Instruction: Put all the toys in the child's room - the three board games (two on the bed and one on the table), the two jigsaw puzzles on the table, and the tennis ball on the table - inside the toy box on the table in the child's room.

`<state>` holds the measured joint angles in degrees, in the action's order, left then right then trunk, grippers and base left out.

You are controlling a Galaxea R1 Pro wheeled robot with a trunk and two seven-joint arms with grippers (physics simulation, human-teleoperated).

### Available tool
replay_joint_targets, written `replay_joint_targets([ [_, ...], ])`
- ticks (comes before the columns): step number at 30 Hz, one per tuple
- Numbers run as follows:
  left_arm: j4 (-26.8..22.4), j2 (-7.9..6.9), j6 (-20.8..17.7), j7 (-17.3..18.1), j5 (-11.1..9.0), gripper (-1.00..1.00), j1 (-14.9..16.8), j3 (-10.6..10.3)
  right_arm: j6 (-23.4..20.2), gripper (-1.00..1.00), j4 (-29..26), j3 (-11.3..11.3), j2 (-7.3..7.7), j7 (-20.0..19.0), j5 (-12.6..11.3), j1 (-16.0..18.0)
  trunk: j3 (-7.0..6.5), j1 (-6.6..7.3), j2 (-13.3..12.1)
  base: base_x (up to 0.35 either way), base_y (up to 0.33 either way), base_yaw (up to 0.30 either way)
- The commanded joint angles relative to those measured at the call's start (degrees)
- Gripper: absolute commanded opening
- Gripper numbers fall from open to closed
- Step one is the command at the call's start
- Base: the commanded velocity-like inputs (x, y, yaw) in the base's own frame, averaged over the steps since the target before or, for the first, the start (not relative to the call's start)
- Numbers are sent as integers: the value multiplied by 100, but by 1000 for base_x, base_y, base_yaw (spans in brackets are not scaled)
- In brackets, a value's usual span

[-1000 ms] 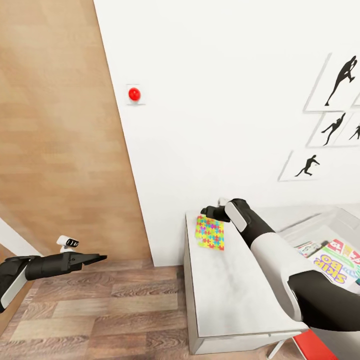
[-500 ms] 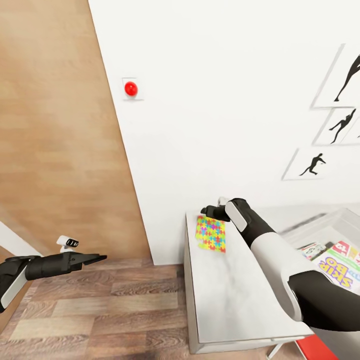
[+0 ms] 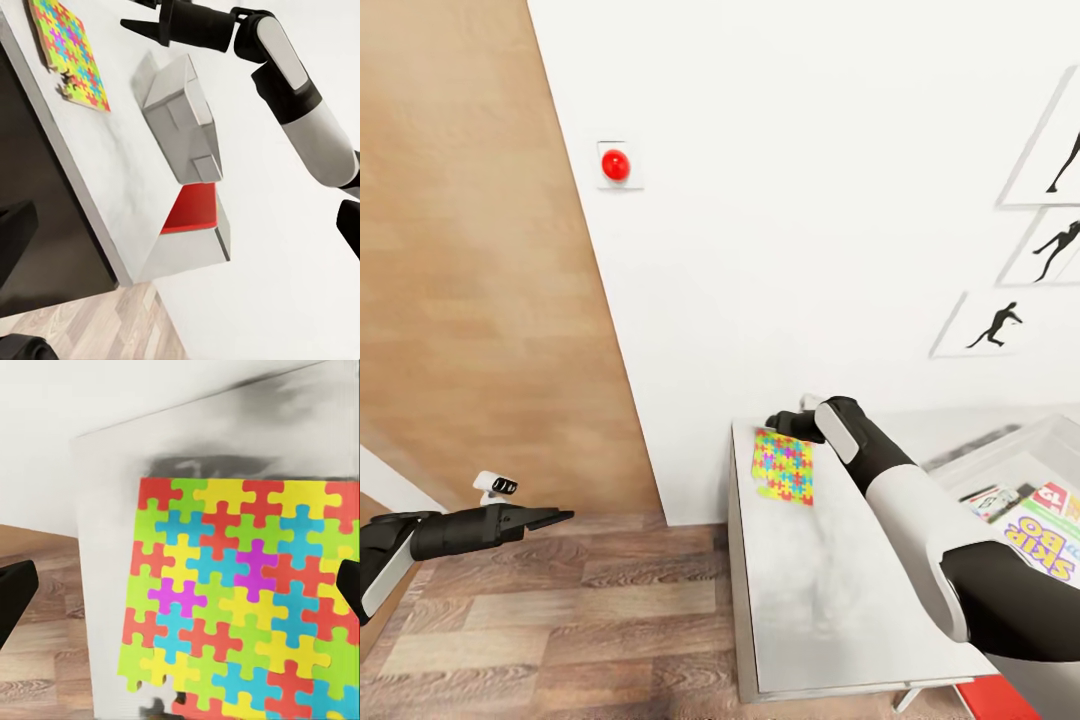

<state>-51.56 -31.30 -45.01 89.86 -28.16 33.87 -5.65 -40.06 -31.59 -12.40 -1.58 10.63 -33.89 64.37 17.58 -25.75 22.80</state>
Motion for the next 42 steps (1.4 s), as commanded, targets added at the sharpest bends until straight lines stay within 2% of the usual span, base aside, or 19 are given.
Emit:
replay_joint_targets([
  [1,1,-8,-61,14,-26,100,6,-24,-11,100,-6,-26,31,53,-64,5,21,-3,12,1,0,0],
  [23,1,14,-60,14,-5,100,6,-54,65,100,-16,3,120,69,-65,14,229,-3,12,0,0,0],
  [28,-13,267,-60,14,11,100,6,-75,74,100,-146,15,190,70,-65,14,276,-3,12,0,0,0],
  [31,-66,463,-64,14,89,100,6,-84,62,100,-251,31,249,70,-70,14,305,-3,12,0,0,0],
  [35,-99,629,-68,-119,184,100,6,-166,42,100,-413,42,308,75,-73,14,343,-3,12,0,0,0],
  [42,-116,703,-69,-210,216,100,6,-301,38,100,-602,52,329,79,-82,87,409,-3,12,0,0,0],
])
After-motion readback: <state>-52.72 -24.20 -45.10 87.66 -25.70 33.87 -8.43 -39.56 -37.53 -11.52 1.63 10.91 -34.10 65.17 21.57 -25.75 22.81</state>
